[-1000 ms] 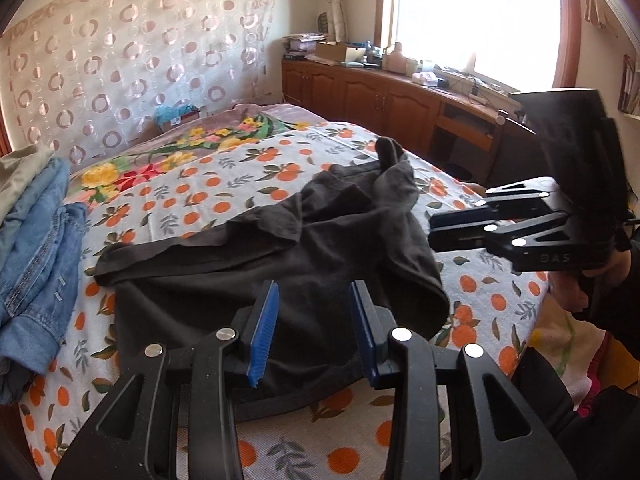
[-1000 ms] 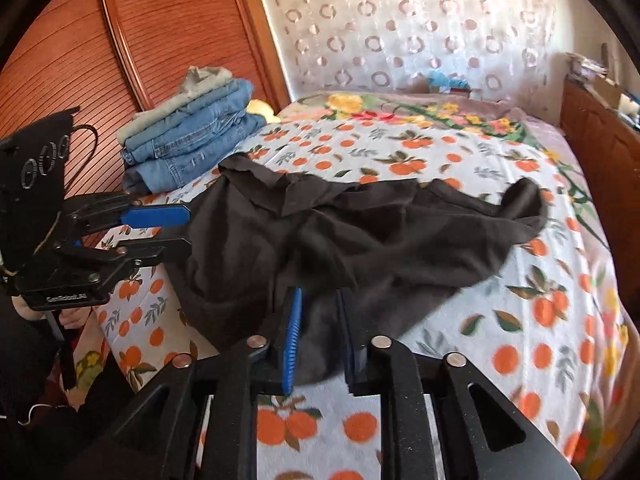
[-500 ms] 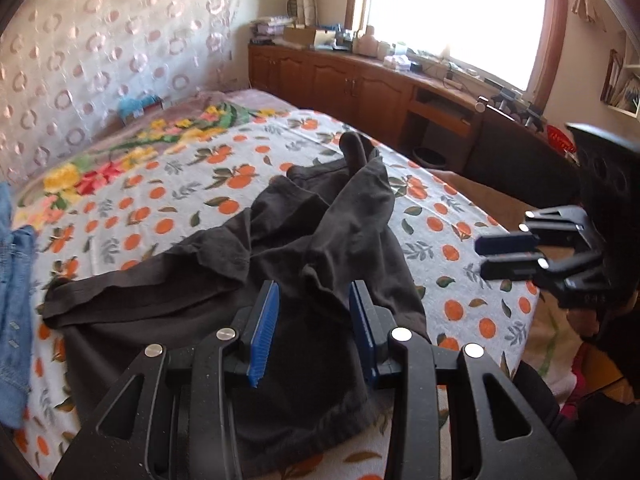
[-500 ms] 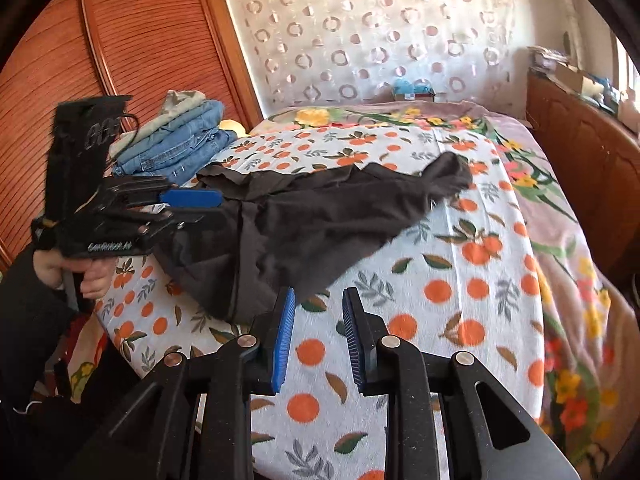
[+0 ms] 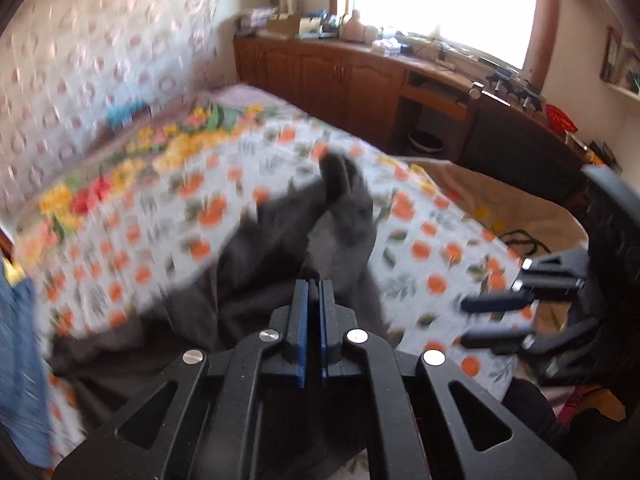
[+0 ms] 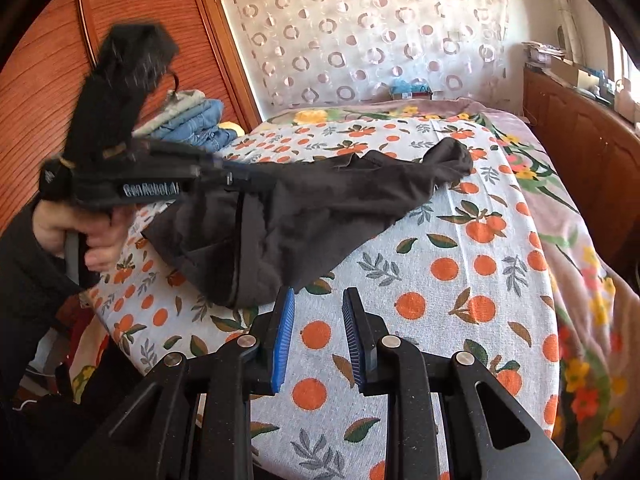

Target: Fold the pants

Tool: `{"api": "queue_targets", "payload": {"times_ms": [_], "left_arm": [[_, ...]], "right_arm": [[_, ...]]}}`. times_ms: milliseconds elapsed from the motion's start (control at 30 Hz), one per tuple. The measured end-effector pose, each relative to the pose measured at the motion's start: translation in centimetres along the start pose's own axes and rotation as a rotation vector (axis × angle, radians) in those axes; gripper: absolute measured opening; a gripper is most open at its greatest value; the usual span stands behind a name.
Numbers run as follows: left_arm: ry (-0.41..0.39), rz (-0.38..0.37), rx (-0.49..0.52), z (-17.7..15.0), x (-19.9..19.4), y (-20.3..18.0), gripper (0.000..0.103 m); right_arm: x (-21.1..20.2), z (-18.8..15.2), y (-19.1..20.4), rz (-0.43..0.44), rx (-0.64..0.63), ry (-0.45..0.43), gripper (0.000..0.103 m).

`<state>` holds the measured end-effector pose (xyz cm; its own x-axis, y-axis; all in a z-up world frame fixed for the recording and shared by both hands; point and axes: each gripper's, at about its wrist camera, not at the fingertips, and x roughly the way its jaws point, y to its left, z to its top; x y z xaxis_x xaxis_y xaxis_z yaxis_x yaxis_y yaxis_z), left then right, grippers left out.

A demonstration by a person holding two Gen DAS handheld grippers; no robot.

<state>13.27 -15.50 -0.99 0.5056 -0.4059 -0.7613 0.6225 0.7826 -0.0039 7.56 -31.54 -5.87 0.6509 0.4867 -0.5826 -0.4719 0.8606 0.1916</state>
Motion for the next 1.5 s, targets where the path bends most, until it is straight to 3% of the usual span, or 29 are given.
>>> {"api": "queue_targets", "payload": {"times_ms": [233, 433, 667, 767, 867, 967, 1033, 1233, 1367, 1500], "left_arm": [[-0.113, 0.062, 0.129, 9.9, -5.7, -4.7, 0.004], [-0.220, 0.125, 0.198, 18.0, -10.6, -8.5, 0.004], [-0.368, 0.170, 0.107, 25.3, -17.0, -7.9, 0.004], [-0.403, 0.199, 0.040, 25.5, -18.6, -5.9, 0.004], [-0.409, 0.216, -0.024, 23.9, -18.9, -2.8, 0.004], [-0.373, 0.234, -0.100, 19.8, -17.9, 1.2, 0.004], [-0.337, 0.244, -0.161, 15.9, -16.6, 4.2, 0.004], [-0.189, 0.275, -0.381, 0.1, -11.8, 12.5, 0.004], [-0.138, 0.288, -0.478, -6.6, -9.3, 14.5, 0.004], [-0.118, 0.278, -0.522, -9.6, -7.5, 15.2, 0.004]], "right_arm": [[-3.3, 0.4, -0.9, -0.005, 0.040, -0.094, 0.026], [-7.1, 1.3, -1.2, -0.014, 0.036, -0.185, 0.034], [-11.2, 1.3, -2.2, -0.057, 0.027, -0.261, 0.039], [-12.3, 0.9, -2.8, -0.070, 0.041, -0.287, 0.043], [-12.6, 0.4, -3.0, -0.081, 0.047, -0.288, 0.046], [-11.8, 0.2, -2.6, -0.089, 0.045, -0.272, 0.047], [-10.7, 0.2, -2.1, -0.088, 0.039, -0.250, 0.047], [-7.1, -0.1, -0.9, -0.043, 0.032, -0.159, 0.048], [-4.8, 0.0, 0.1, -0.039, -0.004, -0.091, 0.048], [-3.5, 0.2, 0.9, -0.038, -0.021, -0.043, 0.048]]}}
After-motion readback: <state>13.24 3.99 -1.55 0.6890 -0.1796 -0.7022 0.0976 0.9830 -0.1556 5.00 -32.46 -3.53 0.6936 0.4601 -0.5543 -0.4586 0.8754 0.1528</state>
